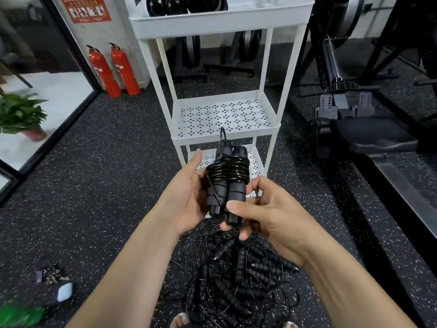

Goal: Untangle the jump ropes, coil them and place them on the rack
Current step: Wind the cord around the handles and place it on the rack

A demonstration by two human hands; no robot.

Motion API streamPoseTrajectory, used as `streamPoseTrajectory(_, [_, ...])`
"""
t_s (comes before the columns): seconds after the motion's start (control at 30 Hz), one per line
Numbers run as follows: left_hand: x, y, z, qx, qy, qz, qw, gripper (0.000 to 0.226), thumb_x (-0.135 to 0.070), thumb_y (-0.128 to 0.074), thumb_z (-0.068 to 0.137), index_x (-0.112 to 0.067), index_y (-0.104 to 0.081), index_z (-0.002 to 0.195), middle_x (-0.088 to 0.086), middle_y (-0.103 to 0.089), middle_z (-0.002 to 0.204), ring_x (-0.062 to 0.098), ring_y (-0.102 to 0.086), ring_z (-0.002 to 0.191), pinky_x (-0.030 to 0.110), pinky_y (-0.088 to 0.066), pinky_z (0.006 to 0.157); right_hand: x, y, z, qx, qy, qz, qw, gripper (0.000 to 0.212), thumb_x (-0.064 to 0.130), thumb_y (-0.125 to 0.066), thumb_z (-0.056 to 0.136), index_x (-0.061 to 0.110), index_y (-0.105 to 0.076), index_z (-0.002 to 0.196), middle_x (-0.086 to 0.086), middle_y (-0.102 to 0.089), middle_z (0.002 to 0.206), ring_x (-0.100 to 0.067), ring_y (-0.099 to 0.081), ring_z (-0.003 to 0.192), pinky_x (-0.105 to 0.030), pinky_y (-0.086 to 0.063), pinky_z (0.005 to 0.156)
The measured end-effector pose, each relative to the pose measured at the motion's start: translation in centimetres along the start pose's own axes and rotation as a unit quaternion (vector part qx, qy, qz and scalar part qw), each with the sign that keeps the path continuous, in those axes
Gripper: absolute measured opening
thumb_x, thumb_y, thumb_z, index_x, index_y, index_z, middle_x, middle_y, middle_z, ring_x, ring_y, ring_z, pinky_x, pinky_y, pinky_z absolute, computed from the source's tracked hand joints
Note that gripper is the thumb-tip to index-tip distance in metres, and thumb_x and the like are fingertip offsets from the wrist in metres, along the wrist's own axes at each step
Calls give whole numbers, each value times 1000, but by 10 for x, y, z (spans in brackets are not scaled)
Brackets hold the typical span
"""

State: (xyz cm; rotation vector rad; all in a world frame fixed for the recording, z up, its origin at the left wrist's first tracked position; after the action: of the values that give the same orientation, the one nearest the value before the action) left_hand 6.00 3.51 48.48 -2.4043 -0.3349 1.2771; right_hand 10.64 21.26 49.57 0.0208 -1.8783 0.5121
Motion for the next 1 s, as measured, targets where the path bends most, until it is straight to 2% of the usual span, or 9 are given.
streamPoseTrajectory(0.23, [-1, -3, -1, 1, 50, -36, 998, 62, -60, -60, 101, -5, -66, 128, 21, -76, 119, 39, -77, 101, 48, -62, 88, -3, 1, 0, 18, -4, -12, 1000, 46, 3, -77, 94, -6, -45, 126, -23, -75, 94, -43, -76, 86, -30, -55, 54])
streamPoseTrajectory(0.33, [-2, -7, -1, 18, 50, -46, 998, 64, -58, -62, 100, -5, -65, 135, 20, -72, 129, 38, -74, 108, 49, -61, 92, -4, 4, 2, 20, -4, -19, 1000, 43, 4, -76, 96, -6, -45, 125, -27, -73, 98, -41, -75, 84, -31, -53, 54])
streamPoseTrajectory(0.43, [-1, -13, -4, 56, 52, -80, 994, 77, -67, -51, 100, -2, -68, 139, 18, -67, 141, 32, -70, 114, 50, -57, 98, -8, 1, 4, 60, -12, -27, 998, 41, 5, -75, 99, -2, -48, 129, -33, -69, 102, -40, -73, 83, -32, -52, 55])
streamPoseTrajectory(0.5, [-3, -13, 0, 50, 28, -95, 994, 76, -67, -46, 102, -5, -67, 142, 15, -69, 139, 29, -71, 114, 49, -57, 96, -15, -3, 7, 40, -14, -42, 998, 37, 7, -76, 99, 2, -52, 126, -29, -72, 97, -43, -71, 84, -36, -53, 58])
streamPoseTrajectory(0.6, [-3, -8, 5, -19, -12, -88, 996, 72, -66, -47, 104, -4, -79, 121, 17, -75, 129, 28, -76, 110, 48, -57, 101, -21, -4, 10, 5, -16, -57, 998, 35, 11, -77, 99, 3, -54, 124, -20, -75, 90, -43, -70, 83, -40, -53, 59])
streamPoseTrajectory(0.67, [-1, -7, 6, -35, -14, -73, 997, 78, -72, -46, 102, -4, -82, 113, 19, -76, 126, 29, -78, 105, 47, -60, 93, -23, -3, 9, 20, -28, -49, 998, 42, 13, -78, 99, 1, -51, 128, -22, -76, 93, -42, -70, 84, -39, -54, 60])
streamPoseTrajectory(0.8, [-4, 0, 7, -36, -32, -40, 998, 93, -84, -37, 97, -6, -68, 138, 18, -74, 130, 33, -75, 117, 49, -59, 98, -16, -1, 4, 33, -16, -28, 999, 55, 20, -81, 90, 0, -50, 131, -20, -76, 96, -38, -73, 87, -34, -55, 64])
streamPoseTrajectory(0.93, [-9, 3, 2, -30, -84, 77, 993, 77, -77, -39, 102, -16, -64, 142, 13, -73, 135, 32, -72, 124, 53, -52, 108, -9, 5, 8, -22, 33, -40, 998, 53, 23, -82, 90, 7, -50, 129, -28, -76, 106, -37, -79, 91, -38, -57, 71])
streamPoseTrajectory(1.0, [-7, 0, -2, -11, -119, 145, 982, 61, -65, -45, 105, -20, -66, 141, 10, -74, 133, 29, -70, 126, 55, -48, 112, -10, 11, 12, -64, 55, -54, 995, 49, 21, -82, 92, 12, -48, 127, -23, -78, 107, -39, -80, 94, -44, -57, 78])
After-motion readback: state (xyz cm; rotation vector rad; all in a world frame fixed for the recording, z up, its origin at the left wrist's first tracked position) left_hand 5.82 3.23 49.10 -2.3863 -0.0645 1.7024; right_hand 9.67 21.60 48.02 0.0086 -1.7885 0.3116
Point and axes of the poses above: each hand's wrist, its own z-axis towards the middle knuckle, its own y-axis out of the back of the hand, x = y × z, the point moved 2 cm from there along z, towards the middle knuckle
